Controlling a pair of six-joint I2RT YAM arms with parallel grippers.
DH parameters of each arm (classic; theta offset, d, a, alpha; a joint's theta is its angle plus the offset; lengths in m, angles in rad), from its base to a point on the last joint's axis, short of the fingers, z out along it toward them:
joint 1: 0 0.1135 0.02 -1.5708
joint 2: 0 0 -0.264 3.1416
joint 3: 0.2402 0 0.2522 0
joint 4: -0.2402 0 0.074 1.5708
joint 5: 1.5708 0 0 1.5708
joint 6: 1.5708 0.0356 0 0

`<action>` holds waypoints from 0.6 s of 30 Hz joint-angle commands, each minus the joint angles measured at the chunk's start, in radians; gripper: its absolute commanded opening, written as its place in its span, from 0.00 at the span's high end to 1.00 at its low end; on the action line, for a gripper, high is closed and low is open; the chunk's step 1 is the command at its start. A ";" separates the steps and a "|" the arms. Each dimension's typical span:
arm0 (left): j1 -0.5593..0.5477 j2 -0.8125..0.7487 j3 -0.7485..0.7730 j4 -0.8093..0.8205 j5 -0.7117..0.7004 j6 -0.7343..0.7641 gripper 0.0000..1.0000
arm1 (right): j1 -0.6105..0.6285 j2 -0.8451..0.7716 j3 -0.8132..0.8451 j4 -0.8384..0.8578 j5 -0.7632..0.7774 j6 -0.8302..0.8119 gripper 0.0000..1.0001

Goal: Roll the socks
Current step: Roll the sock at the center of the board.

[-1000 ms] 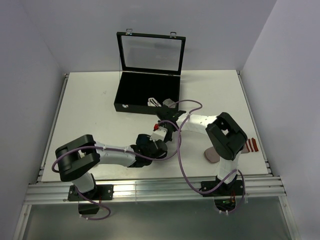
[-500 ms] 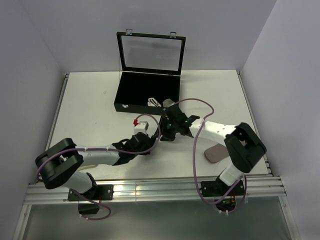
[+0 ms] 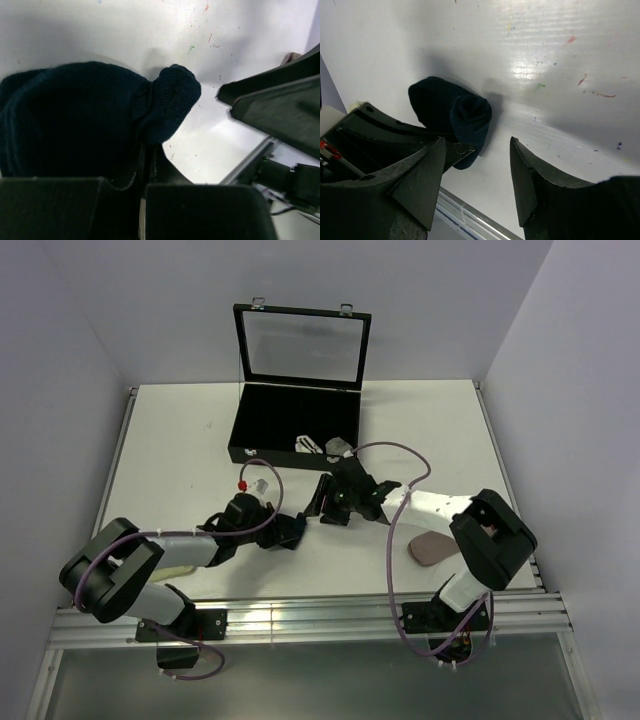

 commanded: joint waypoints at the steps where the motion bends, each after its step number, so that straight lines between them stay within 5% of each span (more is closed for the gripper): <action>1: 0.032 0.016 -0.021 0.062 0.126 -0.080 1.00 | 0.037 0.033 0.011 0.066 -0.001 0.002 0.39; 15: 0.072 0.103 -0.099 0.168 0.183 -0.166 0.99 | 0.108 0.185 0.078 0.052 -0.013 0.000 0.44; 18: 0.081 0.119 -0.111 0.196 0.193 -0.180 0.99 | 0.108 0.201 0.072 0.034 0.001 0.002 0.53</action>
